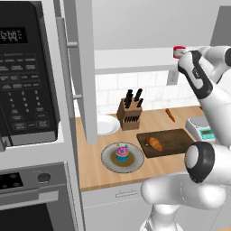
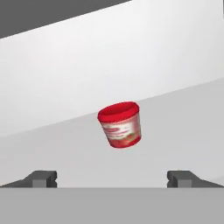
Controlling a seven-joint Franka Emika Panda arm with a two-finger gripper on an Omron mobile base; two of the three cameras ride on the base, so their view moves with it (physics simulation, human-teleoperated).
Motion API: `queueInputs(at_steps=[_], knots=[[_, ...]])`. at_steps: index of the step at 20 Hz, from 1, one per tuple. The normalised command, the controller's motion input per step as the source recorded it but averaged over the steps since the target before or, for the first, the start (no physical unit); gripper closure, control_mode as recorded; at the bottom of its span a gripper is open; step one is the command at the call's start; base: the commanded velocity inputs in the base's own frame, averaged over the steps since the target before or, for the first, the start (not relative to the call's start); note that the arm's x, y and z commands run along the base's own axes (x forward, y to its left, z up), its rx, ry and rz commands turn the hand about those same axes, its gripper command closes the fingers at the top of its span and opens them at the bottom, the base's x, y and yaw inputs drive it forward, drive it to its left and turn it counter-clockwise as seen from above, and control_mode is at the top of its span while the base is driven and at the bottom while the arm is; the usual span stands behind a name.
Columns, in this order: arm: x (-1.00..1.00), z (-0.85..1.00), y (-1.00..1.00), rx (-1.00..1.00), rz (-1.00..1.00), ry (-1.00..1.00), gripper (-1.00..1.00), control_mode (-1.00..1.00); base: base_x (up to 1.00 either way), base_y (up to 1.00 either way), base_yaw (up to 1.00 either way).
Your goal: From the different types of pastries on the counter, select a croissant and place it on the cutting board. Then retrieve a jar of jam from the cabinet and place it alongside the croissant on the cutting board.
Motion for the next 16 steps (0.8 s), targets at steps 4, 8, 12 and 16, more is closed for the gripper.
queueInputs(at_steps=[4, 8, 12, 16], knots=[[0.53, 0.00, 0.00, 0.00, 0.12, 0.00, -1.00, -1.00, 0.00, 0.00, 0.00], [0.52, 0.00, 0.00, 0.00, 0.09, 0.00, -1.00, -1.00, 0.00, 0.00, 0.00], [0.59, 0.00, -0.04, 0.00, 0.07, 0.00, -1.00, -1.00, 0.00, 0.00, 0.00], [0.59, -0.05, -0.16, 0.00, 0.07, 0.00, -1.00, -1.00, 0.00, 0.00, 0.00]])
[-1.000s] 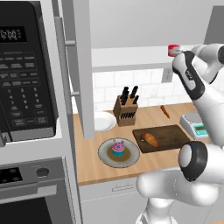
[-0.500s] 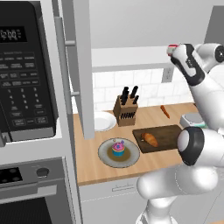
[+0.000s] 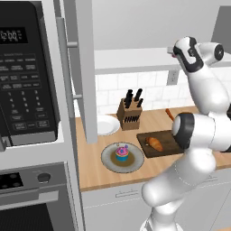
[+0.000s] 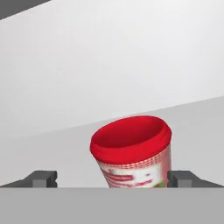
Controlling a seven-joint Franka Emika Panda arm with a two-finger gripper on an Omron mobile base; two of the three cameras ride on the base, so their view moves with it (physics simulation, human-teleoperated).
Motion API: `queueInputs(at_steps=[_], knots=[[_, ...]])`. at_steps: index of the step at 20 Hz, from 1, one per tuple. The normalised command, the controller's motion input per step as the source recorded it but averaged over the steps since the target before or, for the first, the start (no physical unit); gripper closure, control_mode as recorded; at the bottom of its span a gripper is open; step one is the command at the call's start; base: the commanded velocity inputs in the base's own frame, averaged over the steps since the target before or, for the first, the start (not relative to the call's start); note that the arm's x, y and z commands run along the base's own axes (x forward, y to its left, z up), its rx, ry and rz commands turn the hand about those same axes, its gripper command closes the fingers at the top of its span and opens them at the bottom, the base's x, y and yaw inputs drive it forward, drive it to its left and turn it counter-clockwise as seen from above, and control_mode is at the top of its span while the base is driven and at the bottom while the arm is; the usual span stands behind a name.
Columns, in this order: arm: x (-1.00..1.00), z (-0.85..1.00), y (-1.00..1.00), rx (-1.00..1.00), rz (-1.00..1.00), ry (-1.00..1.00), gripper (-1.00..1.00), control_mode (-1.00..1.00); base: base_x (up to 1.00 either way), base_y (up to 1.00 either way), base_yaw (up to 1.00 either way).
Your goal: From the different types of pastries on the counter, select a croissant and place it on the cutting board. Then retrieve a jar of jam from the cabinet and place it alongside the croissant on the cutting board.
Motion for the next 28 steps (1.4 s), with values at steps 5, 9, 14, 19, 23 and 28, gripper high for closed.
queueInputs(at_steps=[5, 9, 14, 19, 23, 28], knots=[[0.59, -0.13, -0.28, 0.00, 0.09, 0.00, -1.00, -1.00, 0.00, 0.00, 0.00], [0.19, -0.34, 0.04, 0.00, 0.10, -0.10, -1.00, -1.00, 0.00, 0.00, 0.00], [-0.21, -0.85, 0.49, -0.06, 0.17, -0.32, -1.00, -1.00, 0.00, 0.00, 0.00], [-0.02, -0.21, 0.36, 0.00, 0.03, -0.07, 1.00, -1.00, 0.00, 0.00, 0.00], [-0.04, 0.46, 0.09, -0.04, -0.02, -0.21, 1.00, -1.00, 0.00, 0.00, 0.00], [-0.25, 0.67, -0.03, -0.28, -0.21, -0.09, 1.00, -1.00, 0.00, 0.00, 0.00]])
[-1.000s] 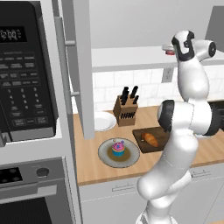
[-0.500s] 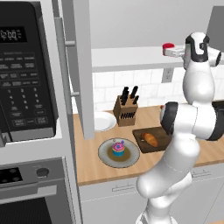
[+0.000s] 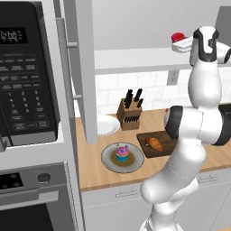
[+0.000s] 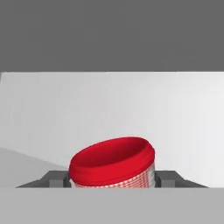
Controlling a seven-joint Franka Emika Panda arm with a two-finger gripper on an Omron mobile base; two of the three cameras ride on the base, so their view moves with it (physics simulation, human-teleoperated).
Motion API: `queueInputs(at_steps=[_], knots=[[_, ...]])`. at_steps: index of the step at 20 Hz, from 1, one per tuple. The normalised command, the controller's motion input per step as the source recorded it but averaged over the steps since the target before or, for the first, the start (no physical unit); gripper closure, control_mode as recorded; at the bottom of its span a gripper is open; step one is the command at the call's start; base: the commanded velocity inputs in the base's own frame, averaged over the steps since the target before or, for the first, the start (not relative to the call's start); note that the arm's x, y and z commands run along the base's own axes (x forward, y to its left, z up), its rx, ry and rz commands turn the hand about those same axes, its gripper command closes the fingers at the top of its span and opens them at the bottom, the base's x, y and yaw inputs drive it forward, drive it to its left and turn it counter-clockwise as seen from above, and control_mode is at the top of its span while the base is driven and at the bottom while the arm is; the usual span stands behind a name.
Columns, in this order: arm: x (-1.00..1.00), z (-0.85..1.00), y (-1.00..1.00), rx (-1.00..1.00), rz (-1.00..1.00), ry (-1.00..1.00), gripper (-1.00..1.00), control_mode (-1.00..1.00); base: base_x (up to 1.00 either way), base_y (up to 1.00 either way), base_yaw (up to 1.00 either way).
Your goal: From the different types of pastries on the counter, select a croissant and place it on the cutting board. Then retrieve a jar of jam from the cabinet and place it alongside the croissant on the cutting board.
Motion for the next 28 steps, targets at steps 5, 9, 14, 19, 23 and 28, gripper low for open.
queueInputs(at_steps=[5, 9, 14, 19, 23, 28], knots=[[-0.94, 0.33, -0.12, -0.42, -0.25, -0.13, 1.00, -1.00, 0.00, 0.00, 0.00], [-1.00, -0.01, -0.55, -0.31, -0.22, -0.27, 1.00, -1.00, 0.00, 0.00, 0.00], [-1.00, -0.08, -0.19, -0.16, -0.19, -0.28, 1.00, -1.00, 0.00, 0.00, 0.00], [-1.00, -0.18, -0.02, -0.12, -0.21, -0.18, 1.00, -1.00, 0.00, 0.00, 0.00], [-1.00, -0.61, 0.05, -0.16, -0.22, -0.03, 1.00, -1.00, 0.00, 0.00, 0.00], [-1.00, -0.58, 0.26, -0.12, -0.17, 0.10, 1.00, -1.00, 0.00, 0.00, 0.00]])
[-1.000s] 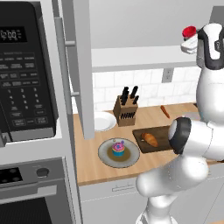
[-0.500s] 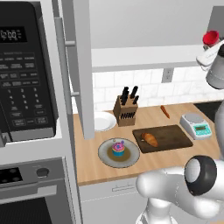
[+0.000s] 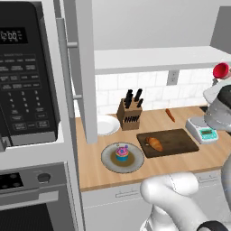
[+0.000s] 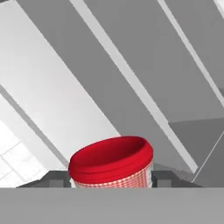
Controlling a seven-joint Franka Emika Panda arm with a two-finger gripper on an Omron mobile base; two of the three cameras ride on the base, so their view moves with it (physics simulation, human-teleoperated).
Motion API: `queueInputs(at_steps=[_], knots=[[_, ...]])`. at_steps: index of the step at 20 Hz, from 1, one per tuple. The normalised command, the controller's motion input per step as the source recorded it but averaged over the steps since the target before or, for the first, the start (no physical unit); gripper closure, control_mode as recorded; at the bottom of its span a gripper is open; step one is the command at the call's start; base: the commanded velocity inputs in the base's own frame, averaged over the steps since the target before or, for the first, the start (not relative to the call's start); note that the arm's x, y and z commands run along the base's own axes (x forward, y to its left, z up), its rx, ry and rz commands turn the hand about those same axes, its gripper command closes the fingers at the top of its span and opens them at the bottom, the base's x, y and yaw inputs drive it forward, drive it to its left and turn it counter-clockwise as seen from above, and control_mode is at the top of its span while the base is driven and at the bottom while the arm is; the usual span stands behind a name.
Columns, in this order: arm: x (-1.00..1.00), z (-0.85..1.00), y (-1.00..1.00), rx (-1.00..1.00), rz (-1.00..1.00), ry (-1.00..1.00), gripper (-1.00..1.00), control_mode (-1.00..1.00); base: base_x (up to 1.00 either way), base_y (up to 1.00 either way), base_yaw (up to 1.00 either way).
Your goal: From the different types of pastries on the counter, select a croissant and place it on the cutting board. Then retrieve a jar of jam from the cabinet and place it alongside the croissant on the cutting board.
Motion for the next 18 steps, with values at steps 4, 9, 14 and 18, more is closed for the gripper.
queueInputs(at_steps=[4, 9, 14, 18], knots=[[-0.84, -0.54, 0.07, -0.17, 0.00, 0.36, 1.00, -1.00, 0.00, 0.00, 0.00], [-0.27, -0.60, 0.00, -0.24, 0.13, 0.41, 1.00, -1.00, 0.00, 0.00, 0.00], [0.06, -0.47, -0.09, -0.15, 0.20, 0.34, 1.00, -1.00, 0.00, 0.00, 0.00], [0.29, -0.23, -0.13, -0.03, 0.17, 0.31, 1.00, -1.00, 0.00, 0.00, 0.00]])
